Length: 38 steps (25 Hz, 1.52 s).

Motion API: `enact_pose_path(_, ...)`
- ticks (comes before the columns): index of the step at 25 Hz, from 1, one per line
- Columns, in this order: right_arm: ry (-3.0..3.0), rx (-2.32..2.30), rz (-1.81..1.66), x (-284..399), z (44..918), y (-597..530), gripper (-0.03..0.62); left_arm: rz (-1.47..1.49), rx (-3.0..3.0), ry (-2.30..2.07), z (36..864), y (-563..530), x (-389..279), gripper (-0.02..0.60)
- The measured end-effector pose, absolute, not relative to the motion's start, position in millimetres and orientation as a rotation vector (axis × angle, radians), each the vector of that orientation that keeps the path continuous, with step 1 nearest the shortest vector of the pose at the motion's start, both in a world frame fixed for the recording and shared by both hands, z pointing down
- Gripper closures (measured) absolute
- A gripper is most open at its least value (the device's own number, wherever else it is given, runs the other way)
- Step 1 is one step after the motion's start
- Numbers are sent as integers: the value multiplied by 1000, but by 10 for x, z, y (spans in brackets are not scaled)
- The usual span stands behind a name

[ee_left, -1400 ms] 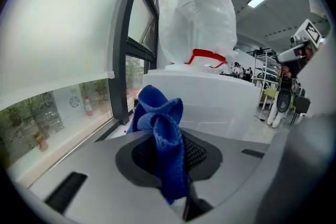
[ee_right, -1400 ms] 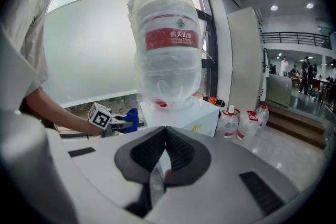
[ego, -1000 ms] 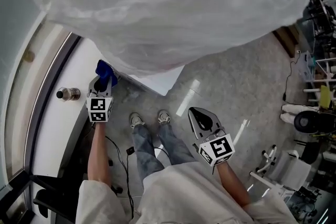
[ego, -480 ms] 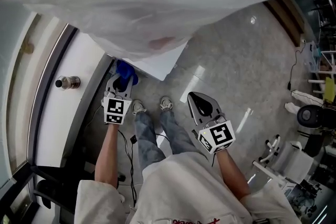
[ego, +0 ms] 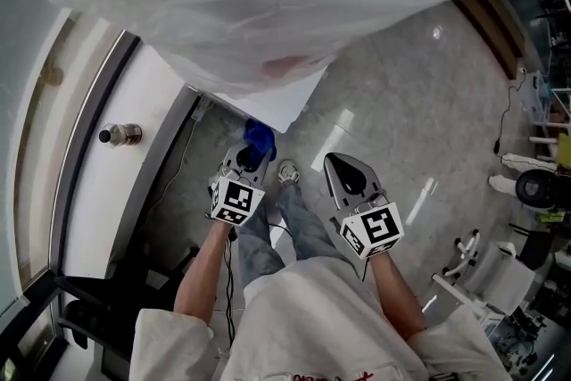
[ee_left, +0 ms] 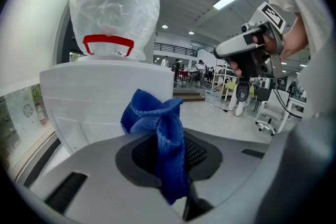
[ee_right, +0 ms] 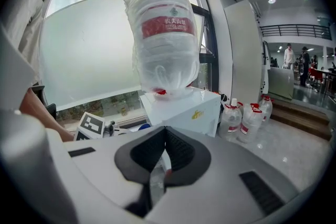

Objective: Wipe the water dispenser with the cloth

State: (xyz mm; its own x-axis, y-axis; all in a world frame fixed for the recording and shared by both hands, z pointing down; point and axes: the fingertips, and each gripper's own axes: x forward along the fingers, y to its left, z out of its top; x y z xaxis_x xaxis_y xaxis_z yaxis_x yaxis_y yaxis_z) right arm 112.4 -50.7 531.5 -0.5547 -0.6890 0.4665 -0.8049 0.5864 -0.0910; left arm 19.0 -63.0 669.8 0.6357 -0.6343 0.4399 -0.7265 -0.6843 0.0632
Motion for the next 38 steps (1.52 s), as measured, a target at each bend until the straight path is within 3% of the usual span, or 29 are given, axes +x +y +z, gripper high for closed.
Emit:
enact_pose_path(8,-2452,1192,443,1041,5371,-562,579,560,2603,-1074,6721,-509,269,503)
enact_pose_path(27,-2371,1172,464,1164,5872,-685,579,573,2348,-1553,7101,-1516,-1740,503)
enact_pose_path(38,-2393,1148,429,1126,5739,-651,579,666,2393,-1468,7281,-1599,-1536,503)
